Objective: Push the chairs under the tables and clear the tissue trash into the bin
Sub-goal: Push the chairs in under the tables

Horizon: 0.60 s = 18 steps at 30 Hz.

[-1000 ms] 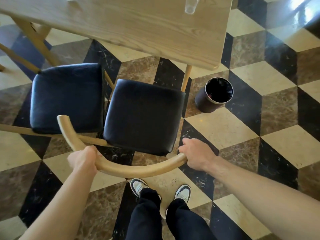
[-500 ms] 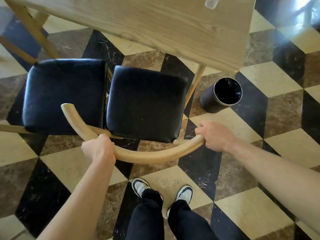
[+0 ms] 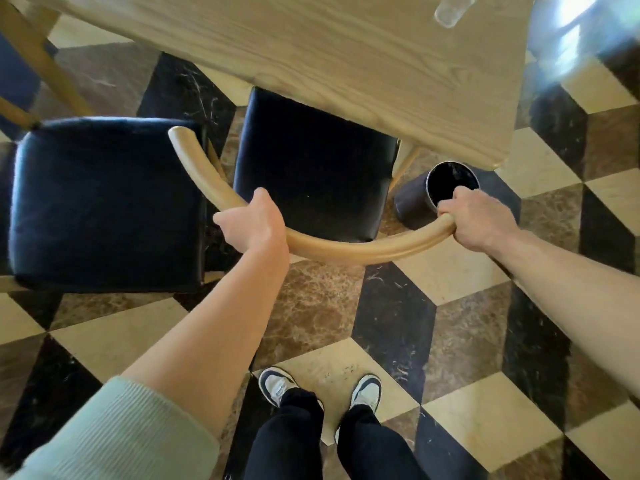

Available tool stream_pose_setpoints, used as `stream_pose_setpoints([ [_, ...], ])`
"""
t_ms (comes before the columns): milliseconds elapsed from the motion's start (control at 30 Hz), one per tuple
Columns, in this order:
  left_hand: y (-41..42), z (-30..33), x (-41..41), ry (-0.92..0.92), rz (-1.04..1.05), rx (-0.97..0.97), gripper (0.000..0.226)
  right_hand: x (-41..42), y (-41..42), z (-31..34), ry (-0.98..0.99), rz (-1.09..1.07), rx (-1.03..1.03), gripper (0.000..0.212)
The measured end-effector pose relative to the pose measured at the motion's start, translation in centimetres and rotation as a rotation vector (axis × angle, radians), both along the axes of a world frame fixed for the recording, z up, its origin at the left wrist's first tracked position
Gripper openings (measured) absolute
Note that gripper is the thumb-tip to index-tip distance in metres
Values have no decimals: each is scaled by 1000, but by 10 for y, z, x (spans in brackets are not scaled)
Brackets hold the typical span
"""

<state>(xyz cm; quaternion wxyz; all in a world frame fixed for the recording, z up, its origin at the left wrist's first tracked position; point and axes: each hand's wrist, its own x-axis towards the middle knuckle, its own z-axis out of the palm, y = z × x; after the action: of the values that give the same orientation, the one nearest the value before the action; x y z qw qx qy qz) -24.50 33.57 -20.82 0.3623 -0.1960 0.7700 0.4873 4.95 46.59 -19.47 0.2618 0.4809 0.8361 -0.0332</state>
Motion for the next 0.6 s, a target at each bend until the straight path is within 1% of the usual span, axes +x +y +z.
stream_pose_setpoints([
  [133,40,-2,-21,29,-50,9,45,-19,28,-3,5,-78,-31,27],
  [200,57,-3,-35,43,-64,7,46,-31,36,-3,-7,-93,-32,29],
  [300,64,3,-33,41,-67,-21,39,-33,43,0,-29,-84,-5,18],
  [367,65,5,-26,31,-71,-30,36,-31,47,2,-60,-77,-7,16],
  [600,68,11,-29,18,-94,-92,47,-32,50,0,-93,-137,-54,16],
])
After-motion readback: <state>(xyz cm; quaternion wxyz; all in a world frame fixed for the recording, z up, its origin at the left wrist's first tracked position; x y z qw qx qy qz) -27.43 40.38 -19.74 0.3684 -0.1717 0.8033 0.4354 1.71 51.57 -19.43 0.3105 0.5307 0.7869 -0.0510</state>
